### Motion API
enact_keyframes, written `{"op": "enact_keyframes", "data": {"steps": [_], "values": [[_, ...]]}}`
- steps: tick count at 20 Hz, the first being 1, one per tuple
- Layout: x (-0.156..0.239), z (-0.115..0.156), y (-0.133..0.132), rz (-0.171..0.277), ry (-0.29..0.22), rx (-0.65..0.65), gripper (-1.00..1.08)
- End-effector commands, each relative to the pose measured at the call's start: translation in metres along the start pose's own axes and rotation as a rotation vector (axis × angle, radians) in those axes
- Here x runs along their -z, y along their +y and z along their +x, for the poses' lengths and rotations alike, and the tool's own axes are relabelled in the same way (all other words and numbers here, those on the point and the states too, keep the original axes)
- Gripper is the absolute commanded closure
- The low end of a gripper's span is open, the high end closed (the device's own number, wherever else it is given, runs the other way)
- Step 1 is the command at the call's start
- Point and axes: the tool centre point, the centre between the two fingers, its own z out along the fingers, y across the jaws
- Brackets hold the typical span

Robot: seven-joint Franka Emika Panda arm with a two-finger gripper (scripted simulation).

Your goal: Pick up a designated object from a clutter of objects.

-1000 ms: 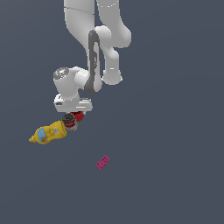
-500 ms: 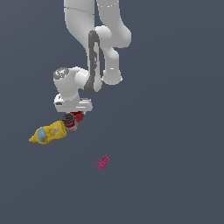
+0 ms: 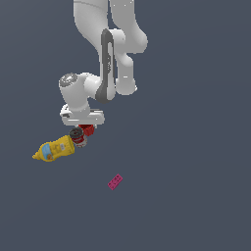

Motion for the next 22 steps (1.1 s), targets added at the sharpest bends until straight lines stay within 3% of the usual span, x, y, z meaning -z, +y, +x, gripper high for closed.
{"op": "enact_keyframes", "data": {"steps": [1, 22], "values": [[0.012, 0.008, -0.004, -0.002, 0.004, 0.001, 1.08], [0.178, 0.115, -0.073, -0.007, 0.002, -0.001, 1.08]]}}
